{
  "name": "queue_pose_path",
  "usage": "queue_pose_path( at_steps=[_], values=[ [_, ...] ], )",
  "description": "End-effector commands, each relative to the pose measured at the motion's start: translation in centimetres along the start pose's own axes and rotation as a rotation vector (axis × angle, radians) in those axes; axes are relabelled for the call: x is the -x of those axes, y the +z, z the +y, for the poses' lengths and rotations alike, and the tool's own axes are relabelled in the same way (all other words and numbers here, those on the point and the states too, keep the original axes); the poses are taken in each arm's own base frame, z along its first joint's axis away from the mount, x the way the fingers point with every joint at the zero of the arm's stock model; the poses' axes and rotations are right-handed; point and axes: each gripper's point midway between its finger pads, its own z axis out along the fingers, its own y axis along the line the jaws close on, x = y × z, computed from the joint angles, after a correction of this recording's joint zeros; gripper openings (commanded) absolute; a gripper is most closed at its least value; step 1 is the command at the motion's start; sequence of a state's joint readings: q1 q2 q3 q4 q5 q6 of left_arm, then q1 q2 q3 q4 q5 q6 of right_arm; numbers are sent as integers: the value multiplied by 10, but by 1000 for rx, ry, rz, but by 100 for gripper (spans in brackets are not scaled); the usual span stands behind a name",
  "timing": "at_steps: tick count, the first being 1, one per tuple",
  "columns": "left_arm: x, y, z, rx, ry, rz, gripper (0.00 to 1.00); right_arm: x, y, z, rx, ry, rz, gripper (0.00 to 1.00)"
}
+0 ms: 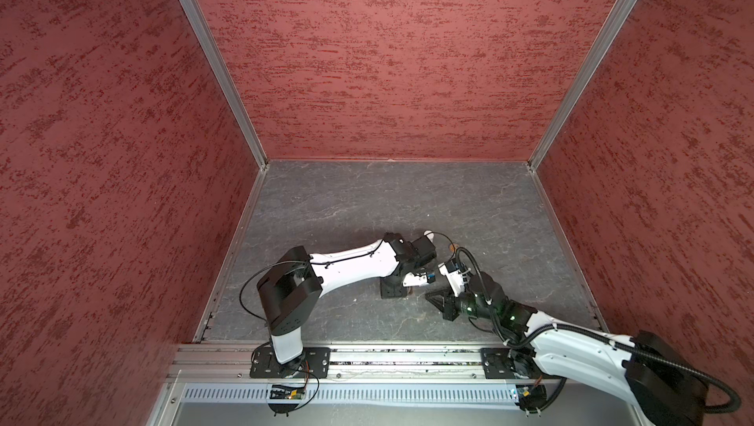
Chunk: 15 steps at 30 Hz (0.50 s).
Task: Sort the pills into containers
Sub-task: 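Hold the bottle tilted over the compartment, pouring softgels in with the left gripper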
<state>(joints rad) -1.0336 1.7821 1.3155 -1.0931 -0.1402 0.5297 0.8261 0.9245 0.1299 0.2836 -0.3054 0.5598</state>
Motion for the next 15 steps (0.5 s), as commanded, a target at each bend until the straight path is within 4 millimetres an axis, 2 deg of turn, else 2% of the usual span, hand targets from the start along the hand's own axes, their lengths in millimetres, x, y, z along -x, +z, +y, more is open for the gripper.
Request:
queue_pose_path(
  at_steps=[1,9,15],
  values=[
    [4,-3,3,14,13,-3,0,-2,-1,-2,-5,-20,-11,6],
    [0,9,-1,-19,5,28,0,-2,0,-2,-5,-18,-8,6],
    [0,4,2,-5,3,26,0,-2,-1,-2,-7,-18,-11,6]
  ],
)
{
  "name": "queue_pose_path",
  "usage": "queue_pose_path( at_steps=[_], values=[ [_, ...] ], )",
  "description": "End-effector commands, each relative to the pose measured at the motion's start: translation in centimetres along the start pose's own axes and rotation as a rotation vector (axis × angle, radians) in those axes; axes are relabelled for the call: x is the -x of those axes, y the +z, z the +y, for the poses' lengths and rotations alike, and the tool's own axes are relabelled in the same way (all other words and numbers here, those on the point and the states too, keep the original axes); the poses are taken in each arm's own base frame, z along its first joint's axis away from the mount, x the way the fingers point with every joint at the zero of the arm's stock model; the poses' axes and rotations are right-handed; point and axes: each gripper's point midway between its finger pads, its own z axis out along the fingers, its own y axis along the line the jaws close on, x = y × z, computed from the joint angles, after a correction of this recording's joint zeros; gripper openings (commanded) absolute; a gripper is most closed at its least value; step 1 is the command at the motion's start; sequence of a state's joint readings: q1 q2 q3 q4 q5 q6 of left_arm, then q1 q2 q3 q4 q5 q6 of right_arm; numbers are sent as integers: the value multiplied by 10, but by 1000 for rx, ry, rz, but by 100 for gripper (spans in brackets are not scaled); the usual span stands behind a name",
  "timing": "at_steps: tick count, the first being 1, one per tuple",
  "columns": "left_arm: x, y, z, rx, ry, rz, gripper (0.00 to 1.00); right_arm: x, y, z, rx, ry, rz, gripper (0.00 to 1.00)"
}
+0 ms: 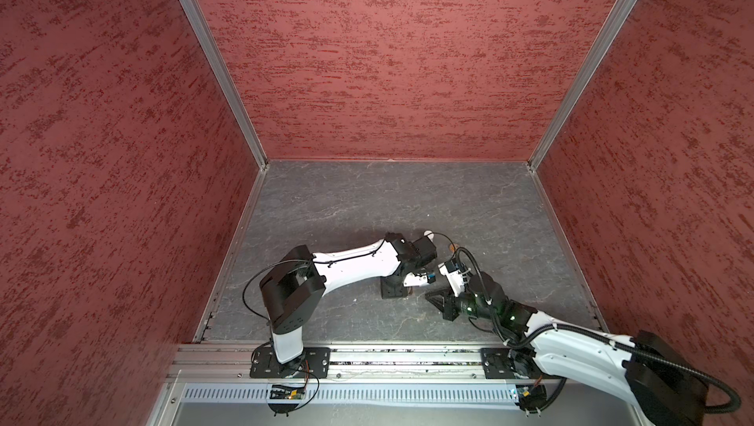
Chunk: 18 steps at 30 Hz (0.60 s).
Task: Sort the pills into containers
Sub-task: 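Hold the bottle tilted over the compartment, pouring softgels in with the left gripper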
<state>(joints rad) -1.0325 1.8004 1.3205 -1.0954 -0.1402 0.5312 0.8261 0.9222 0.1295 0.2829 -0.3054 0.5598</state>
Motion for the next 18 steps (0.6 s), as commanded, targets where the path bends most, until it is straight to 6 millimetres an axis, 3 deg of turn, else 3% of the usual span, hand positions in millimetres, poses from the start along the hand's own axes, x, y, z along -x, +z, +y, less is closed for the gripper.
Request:
queue_pose_path(
  at_steps=[1,18],
  values=[
    [1,-2,2,4,1,7,0,-1,-1,-2,-7,-18,-12,6],
    [6,-13,7,44,3,-28,0,0,-1,-1,-7,-18,-16,6]
  ],
)
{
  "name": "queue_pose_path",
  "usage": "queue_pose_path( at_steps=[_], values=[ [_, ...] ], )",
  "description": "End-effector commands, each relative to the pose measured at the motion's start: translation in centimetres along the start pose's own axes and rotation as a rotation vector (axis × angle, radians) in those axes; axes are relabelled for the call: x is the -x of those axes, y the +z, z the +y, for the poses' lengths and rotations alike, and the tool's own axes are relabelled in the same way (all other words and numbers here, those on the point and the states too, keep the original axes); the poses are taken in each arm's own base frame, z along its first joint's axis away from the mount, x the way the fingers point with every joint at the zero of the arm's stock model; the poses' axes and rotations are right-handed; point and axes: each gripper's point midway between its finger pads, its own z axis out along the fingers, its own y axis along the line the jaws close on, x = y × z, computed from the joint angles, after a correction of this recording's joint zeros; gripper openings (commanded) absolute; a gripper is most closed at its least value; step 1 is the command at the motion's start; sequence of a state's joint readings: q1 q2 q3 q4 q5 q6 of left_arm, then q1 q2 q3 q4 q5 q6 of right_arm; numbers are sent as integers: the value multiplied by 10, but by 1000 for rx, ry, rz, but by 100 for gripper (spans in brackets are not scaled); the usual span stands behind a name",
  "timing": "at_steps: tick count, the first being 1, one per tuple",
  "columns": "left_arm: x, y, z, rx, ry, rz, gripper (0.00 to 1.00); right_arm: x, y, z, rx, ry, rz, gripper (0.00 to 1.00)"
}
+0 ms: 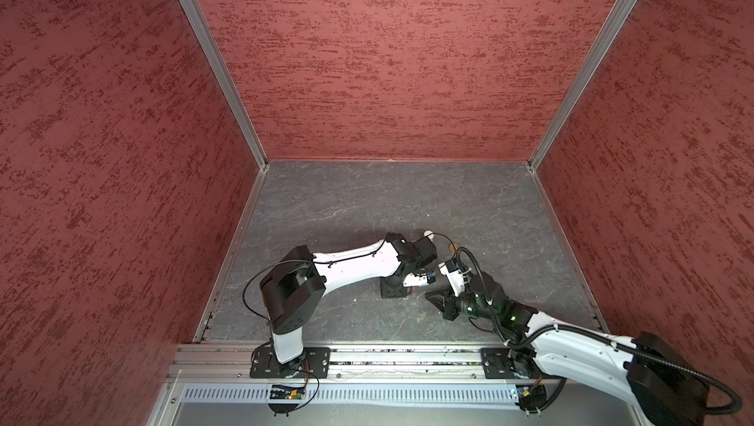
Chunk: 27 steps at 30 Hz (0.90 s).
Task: Sort the pills into containers
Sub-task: 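Hold the bottle tilted over the compartment, pouring softgels in with the left gripper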
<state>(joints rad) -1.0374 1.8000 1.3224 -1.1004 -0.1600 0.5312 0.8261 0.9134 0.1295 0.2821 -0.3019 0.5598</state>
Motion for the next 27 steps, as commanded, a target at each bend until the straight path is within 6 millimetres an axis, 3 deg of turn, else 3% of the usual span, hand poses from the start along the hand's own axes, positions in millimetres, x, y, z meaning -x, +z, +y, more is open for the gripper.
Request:
queue_pose_path(
  at_steps=[1,11,21,27],
  values=[
    [8,-14,6,30,-3,-42,0,-2,-1,-2,-10,-16,-6,6],
    [11,-17,7,33,-3,-59,0,-3,0,-3,-11,-18,-5,6],
    [0,-2,3,13,10,27,0,-2,0,-2,-8,-19,-5,6],
    [5,-5,3,11,14,4,0,-2,0,-2,-9,-20,-5,6]
  ],
)
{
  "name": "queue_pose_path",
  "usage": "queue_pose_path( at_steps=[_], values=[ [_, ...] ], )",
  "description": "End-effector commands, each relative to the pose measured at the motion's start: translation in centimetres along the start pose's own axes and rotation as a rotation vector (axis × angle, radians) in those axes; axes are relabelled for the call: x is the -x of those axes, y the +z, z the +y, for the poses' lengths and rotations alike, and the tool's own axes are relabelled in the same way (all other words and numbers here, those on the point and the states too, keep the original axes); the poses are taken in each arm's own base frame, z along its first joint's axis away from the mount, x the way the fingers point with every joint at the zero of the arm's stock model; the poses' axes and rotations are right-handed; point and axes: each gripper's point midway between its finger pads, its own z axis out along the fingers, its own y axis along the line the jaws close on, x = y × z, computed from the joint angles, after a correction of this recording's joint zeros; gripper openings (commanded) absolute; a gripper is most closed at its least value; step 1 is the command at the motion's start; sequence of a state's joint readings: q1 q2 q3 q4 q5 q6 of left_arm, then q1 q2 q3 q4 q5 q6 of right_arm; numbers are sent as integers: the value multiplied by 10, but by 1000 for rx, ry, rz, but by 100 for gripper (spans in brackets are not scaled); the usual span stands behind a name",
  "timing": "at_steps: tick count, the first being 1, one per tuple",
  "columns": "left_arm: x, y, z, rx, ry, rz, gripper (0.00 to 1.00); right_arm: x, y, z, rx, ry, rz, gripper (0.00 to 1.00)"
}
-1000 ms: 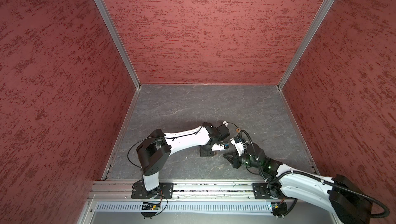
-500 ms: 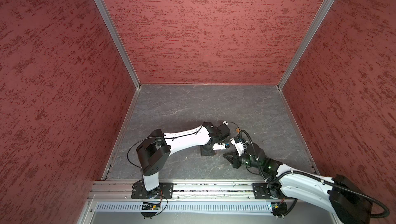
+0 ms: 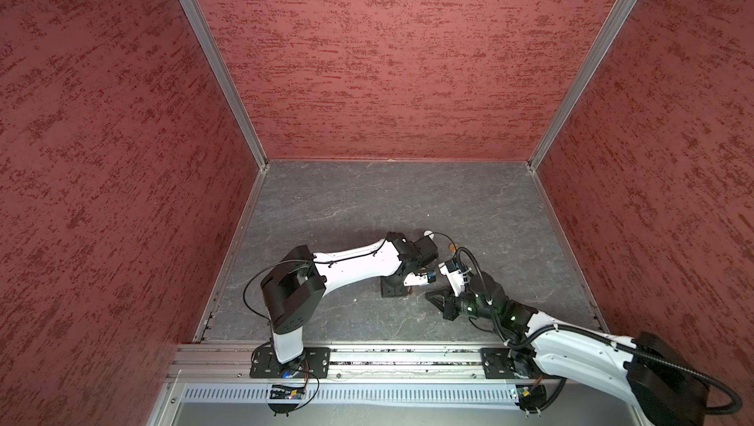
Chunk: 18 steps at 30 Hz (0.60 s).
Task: Sort the pills into containers
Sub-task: 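Hold the bottle tilted over the compartment, pouring softgels in with the left gripper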
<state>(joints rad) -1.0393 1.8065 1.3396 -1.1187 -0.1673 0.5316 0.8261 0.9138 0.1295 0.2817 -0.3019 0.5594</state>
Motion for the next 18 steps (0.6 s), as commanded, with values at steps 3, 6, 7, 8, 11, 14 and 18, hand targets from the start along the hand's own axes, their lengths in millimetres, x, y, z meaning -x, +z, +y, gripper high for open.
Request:
queue_pose_path(
  at_steps=[3,6,7,8,11,14,18],
  values=[
    [7,-5,1,8,5,-25,0,-2,0,-2,-7,-22,-4,6],
    [7,-6,1,10,2,-34,0,-2,0,-2,-8,-21,-3,6],
    [7,-7,2,14,0,-36,0,-2,0,-1,-6,-23,-3,6],
    [6,-7,3,17,-2,-40,0,-1,0,-1,-8,-21,-5,6],
    [7,-11,5,28,-13,-68,0,0,-1,-1,-8,-21,-9,6],
    [6,-15,6,38,-24,-99,0,1,-1,0,-11,-22,-10,6],
    [6,-18,6,39,-33,-139,0,4,-2,2,-10,-26,-11,6]
  ],
)
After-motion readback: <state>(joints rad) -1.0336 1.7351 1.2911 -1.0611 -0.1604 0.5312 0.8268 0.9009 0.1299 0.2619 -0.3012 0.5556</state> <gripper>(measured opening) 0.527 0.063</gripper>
